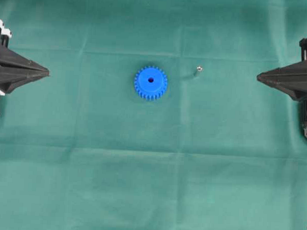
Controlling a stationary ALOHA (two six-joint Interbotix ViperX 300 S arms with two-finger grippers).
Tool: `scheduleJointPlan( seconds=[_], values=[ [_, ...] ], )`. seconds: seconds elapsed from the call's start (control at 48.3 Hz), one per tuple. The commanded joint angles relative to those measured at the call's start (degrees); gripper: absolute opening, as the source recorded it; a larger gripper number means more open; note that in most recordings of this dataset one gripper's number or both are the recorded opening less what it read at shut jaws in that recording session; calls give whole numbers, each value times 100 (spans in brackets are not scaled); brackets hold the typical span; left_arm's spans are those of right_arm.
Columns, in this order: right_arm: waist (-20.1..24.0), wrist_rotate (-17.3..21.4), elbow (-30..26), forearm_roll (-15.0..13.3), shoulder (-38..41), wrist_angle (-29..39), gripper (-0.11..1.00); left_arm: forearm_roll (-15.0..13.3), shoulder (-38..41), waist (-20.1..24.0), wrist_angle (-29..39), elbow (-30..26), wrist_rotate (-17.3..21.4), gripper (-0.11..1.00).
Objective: Insert the shaft placed at a random location into the center hole of the medium gear at another random location.
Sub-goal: 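Move the open right gripper left toward the silver shaft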
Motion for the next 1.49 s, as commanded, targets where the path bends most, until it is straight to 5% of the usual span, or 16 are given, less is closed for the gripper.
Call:
scheduleJointPlan(
  seconds=[0.0, 0.559, 0.641, 0.931, 1.469],
  values=[
    [-35, 44, -105, -26, 18, 35, 1, 62, 123, -44, 79, -202, -26, 0],
    [-439, -123, -105, -18, 729, 167, 3, 62, 158, -44, 123, -220, -35, 0],
    [-563, -123, -88, -9, 1081, 70, 18, 62, 149, -44, 123, -220, -35, 0],
    [-1046, -290, -97, -44, 2487, -571, 93, 62, 158, -26, 123, -220, -35, 0],
    [-1345, -369, -352, -18, 4632, -1608, 89, 62, 158, -9, 141, -211, -35, 0]
  ],
)
